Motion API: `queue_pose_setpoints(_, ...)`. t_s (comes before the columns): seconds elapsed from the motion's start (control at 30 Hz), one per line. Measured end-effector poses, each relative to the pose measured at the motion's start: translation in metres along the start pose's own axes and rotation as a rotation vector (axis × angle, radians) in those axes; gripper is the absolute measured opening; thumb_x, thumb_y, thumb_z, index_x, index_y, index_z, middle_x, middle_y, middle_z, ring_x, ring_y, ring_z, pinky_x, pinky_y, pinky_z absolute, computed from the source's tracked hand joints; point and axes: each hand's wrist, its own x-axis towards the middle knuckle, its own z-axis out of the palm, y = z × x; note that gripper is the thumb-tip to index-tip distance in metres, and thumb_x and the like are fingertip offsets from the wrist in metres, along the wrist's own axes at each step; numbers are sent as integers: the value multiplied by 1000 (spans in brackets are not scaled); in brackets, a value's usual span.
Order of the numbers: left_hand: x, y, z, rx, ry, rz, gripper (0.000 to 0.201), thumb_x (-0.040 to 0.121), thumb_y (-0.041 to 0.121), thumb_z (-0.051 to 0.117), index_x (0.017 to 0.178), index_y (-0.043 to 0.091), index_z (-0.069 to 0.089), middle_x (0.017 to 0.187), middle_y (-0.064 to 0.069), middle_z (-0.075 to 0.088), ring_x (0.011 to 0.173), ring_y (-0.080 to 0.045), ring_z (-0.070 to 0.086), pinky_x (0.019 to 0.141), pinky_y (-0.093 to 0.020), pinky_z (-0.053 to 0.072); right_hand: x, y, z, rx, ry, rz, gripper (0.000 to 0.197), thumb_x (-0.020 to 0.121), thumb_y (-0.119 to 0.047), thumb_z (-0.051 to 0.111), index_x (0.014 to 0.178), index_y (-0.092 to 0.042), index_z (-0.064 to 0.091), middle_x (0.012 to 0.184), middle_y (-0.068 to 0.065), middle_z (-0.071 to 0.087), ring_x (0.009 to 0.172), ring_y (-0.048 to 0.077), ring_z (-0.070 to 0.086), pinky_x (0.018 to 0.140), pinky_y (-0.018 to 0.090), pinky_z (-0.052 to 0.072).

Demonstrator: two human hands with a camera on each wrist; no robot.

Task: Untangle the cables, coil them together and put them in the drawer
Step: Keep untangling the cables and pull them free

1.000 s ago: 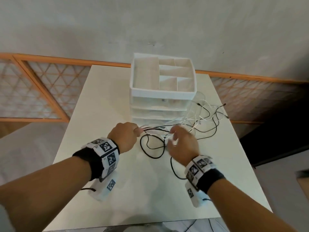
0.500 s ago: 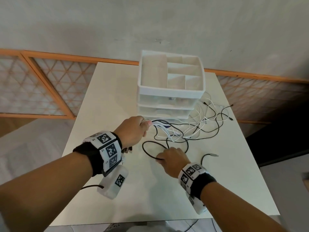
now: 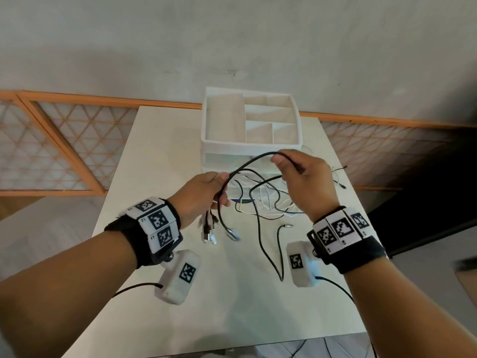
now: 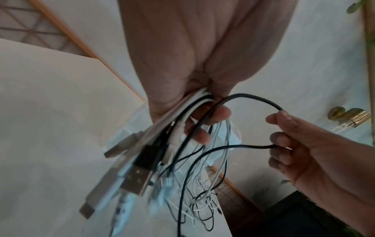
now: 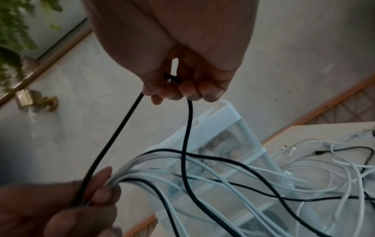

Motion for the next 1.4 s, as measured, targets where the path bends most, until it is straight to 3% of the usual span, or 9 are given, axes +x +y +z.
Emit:
queue_pose_setpoints(0.23, -6, 2, -4, -113, 0, -57, 37, 104, 36, 44, 76, 13, 46, 57, 3, 33, 47, -14, 31, 51, -28, 37, -1, 15, -18, -43, 191, 61, 14, 94, -29, 67, 98, -22, 78, 80, -4, 74, 72, 13, 65, 68, 26, 51)
queue_pose_setpoints(0.43, -10, 36, -19, 23, 169, 153, 42, 83, 47, 73, 64, 16, 51, 53, 5, 27, 47, -15, 21, 48, -28, 21, -25, 95, -26, -549, -205, 470, 24, 95, -38, 64, 101, -21, 79, 90, 2, 73, 100, 27, 67, 75, 25, 40)
queue_pose_setpoints(0.57, -9, 38, -31, 301, 190, 215, 46, 86, 52, 66, 64, 14, 52, 37, 12, 36, 38, -9, 31, 49, -27, 26, -18, 108, -39, -624, -206, 657, 47, 94, -58, 54, 86, -18, 77, 91, 15, 72, 94, 37, 66, 82, 38, 56)
queue_pose_setpoints(0.73, -6, 19, -22, 895, 64, 86, 57, 92, 63, 46, 80, 11, 66, 71, -3, 63, 74, -25, 60, 65, -33, 41, 34, 58, -64, -439, 33, 470, 48, 95, -65, 46, 89, -22, 67, 87, 6, 71, 84, 27, 69, 76, 34, 54)
queue_pose_setpoints(0.97, -5, 16, -26, 849, 140, 50, 55, 95, 59, 46, 63, 14, 44, 62, -3, 50, 62, -20, 47, 57, -33, 32, 81, 6, -80, -197, 280, 120, 33, 92, -60, 56, 106, -29, 59, 91, -3, 61, 67, 14, 56, 65, 27, 44)
queue_pose_setpoints(1.13, -6, 17, -31, 807, 151, 105, 60, 92, 62, 48, 67, 7, 49, 64, -8, 55, 61, -23, 49, 59, -34, 34, 67, 46, -73, -318, 46, 311, 20, 93, -33, 65, 111, -34, 57, 127, 8, 65, 96, 27, 67, 84, 41, 56)
queue_pose_setpoints(1.23, -8, 14, -31, 750, 148, 99, 57, 92, 61, 49, 77, 8, 64, 70, -10, 63, 61, -21, 54, 60, -32, 39, 31, 90, -63, -553, -328, 540, 60, 86, -1, 56, 135, -36, 51, 143, 7, 53, 98, 23, 67, 76, 31, 55)
queue_pose_setpoints(1.33, -11, 16, -24, 714, 112, 73, 54, 97, 58, 40, 75, 17, 67, 67, -5, 61, 60, -17, 53, 58, -28, 39, 5, 93, -46, -586, -402, 528, 67, 84, -7, 59, 144, -34, 47, 142, 6, 52, 118, 24, 56, 92, 27, 44)
queue_pose_setpoints(1.4, -12, 18, -16, 666, 82, 59, 55, 100, 55, 36, 77, 18, 69, 74, -13, 63, 61, -21, 54, 60, -30, 40, -5, 71, -29, -427, -392, 368, 64, 81, -15, 69, 140, -35, 51, 134, 0, 56, 101, 16, 60, 97, 30, 46)
